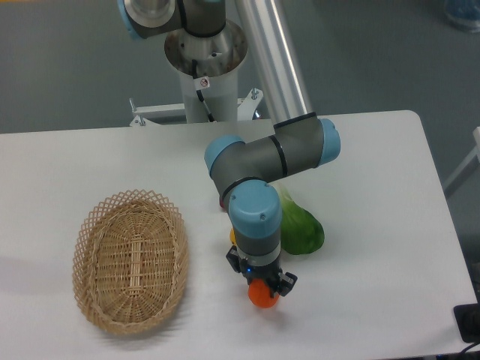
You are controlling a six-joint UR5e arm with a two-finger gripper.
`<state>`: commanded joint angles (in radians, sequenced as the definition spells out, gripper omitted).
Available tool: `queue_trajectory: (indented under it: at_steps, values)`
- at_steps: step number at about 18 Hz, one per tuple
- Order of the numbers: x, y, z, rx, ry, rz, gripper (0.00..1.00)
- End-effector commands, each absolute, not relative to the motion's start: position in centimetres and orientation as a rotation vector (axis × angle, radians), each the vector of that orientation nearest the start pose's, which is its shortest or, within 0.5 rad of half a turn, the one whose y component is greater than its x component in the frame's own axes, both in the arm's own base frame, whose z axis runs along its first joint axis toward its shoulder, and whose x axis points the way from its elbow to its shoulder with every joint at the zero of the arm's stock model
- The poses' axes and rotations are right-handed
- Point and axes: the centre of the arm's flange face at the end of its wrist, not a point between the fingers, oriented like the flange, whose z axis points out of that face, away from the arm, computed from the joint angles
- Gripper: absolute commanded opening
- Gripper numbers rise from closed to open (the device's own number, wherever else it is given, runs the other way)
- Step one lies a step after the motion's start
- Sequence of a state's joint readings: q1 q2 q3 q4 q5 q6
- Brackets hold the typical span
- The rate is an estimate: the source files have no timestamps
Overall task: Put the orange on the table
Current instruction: 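Lower the orange onto the open table surface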
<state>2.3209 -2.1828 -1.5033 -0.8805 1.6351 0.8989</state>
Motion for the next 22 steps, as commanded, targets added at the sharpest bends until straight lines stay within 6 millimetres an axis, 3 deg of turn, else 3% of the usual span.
queue_trajectory:
  at_steps: [17, 22]
  values:
    - [-37.95, 59.34, 22.35, -3.072, 0.222, 0.234, 0.56]
    - [-37.83, 59.37, 22.28, -3.073, 0.224, 0.232, 0.84]
